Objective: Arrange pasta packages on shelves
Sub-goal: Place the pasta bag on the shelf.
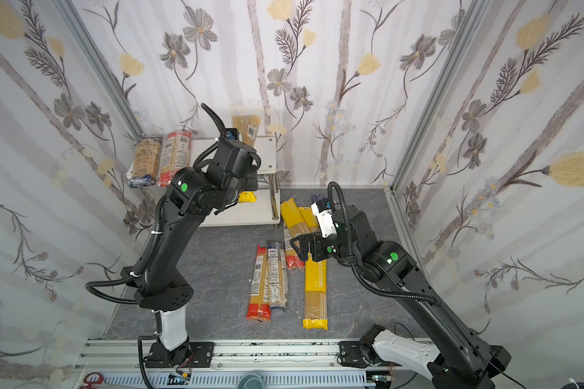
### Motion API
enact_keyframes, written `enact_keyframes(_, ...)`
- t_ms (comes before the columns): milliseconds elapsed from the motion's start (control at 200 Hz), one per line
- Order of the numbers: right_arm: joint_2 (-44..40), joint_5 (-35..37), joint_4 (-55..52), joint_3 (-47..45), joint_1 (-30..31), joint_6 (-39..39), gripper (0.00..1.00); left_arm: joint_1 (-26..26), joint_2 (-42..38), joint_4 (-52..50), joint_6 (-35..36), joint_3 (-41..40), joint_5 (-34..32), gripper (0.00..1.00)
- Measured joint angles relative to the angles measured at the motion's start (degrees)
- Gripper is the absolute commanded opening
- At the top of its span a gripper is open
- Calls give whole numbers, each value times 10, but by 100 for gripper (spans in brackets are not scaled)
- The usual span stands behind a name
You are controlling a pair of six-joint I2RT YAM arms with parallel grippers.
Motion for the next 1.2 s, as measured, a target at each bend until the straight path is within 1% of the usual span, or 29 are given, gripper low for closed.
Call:
enact_keyframes(125, 30, -2, 6, 25, -24, -7, 100, 60, 13, 26, 51, -11, -9, 0)
enact_keyframes(205, 61, -7, 14, 52, -36, -9, 100, 99, 22, 55, 79, -12, -4, 0)
enact_keyframes(355, 126, -18, 28, 119, -38, -15, 100, 163, 34, 101, 97, -12, 21, 0)
enact_keyframes(420, 163, -26, 33, 166, -39, -21, 100, 191, 36, 117, 105, -19, 38, 0)
enact_keyframes(590, 259, -37, 40, 272, -39, -24, 100, 235, 38, 146, 118, -49, 86, 0)
enact_keyframes(759, 344, -50, 33, 395, -38, -24, 100, 259, 46, 159, 126, -63, 111, 0)
enact_keyframes(874, 378, -52, 29, 446, -38, -26, 100, 277, 52, 165, 134, -67, 129, 1)
enact_keyframes(979, 392, -52, 23, 460, -38, -29, 100, 292, 56, 173, 132, -69, 135, 10)
enact_keyframes(1089, 398, -52, 21, 463, -40, -30, 100, 299, 56, 180, 131, -72, 138, 27)
enact_keyframes(1199, 402, -52, 21, 464, -43, -33, 100, 304, 56, 187, 129, -76, 151, 31)
